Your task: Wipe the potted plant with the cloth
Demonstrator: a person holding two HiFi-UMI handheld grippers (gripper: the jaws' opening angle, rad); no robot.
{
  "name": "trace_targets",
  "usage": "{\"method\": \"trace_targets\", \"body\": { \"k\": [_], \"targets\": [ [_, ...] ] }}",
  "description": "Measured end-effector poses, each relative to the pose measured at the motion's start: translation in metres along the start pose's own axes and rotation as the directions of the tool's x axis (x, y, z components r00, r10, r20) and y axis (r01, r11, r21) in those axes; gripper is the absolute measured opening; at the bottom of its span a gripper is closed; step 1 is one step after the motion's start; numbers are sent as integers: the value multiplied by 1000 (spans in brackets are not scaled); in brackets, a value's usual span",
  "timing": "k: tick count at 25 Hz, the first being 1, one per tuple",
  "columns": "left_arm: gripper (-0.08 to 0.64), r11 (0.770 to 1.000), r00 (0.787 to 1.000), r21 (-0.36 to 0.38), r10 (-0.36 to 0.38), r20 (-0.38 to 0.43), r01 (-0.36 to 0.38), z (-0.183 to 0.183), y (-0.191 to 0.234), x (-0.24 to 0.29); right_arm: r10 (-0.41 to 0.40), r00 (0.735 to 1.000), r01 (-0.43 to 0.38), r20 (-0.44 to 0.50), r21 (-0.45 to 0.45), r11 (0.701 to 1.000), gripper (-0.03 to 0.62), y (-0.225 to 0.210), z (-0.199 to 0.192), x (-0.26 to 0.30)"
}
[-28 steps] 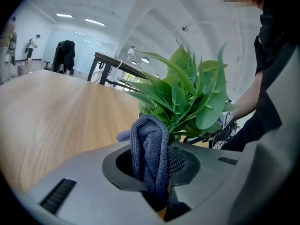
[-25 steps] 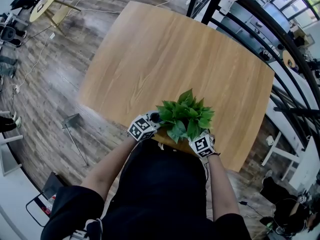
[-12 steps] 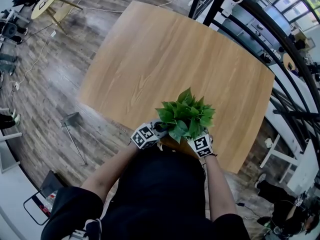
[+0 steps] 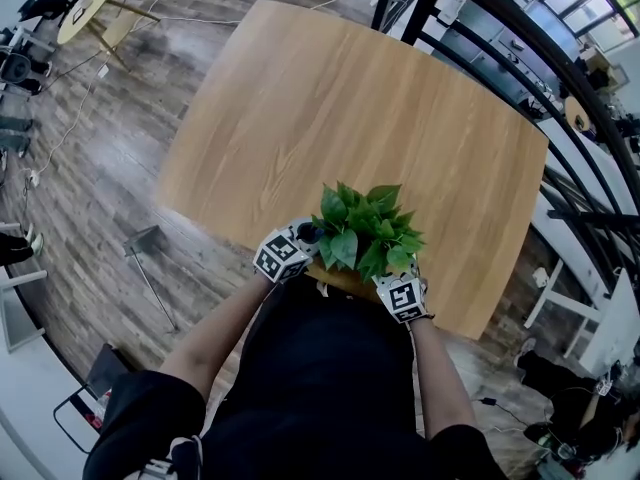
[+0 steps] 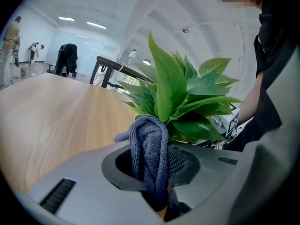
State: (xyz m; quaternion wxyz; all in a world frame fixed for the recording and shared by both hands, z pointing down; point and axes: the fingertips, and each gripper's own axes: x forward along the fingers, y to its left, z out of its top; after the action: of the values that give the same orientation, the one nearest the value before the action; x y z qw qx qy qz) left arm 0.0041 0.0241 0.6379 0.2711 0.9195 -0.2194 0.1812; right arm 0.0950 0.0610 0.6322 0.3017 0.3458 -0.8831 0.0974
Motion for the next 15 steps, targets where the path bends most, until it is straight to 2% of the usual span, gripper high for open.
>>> {"method": "trace_targets", "body": {
  "k": [2, 6, 15],
  "targets": [
    [89, 1000, 1000, 5, -1, -6, 1, -1, 1, 2, -4, 1000, 5, 14, -18, 1000, 311, -6, 4, 2],
    [89, 1000, 1000, 11, -6, -9, 6, -1, -1, 2, 65, 998, -67, -19, -98, 993, 311, 2, 9, 17],
    [89, 998, 998, 4, -57, -25, 57, -18, -32, 10, -4, 1000, 4, -3, -10, 1000, 311, -11, 16, 22]
  ]
}}
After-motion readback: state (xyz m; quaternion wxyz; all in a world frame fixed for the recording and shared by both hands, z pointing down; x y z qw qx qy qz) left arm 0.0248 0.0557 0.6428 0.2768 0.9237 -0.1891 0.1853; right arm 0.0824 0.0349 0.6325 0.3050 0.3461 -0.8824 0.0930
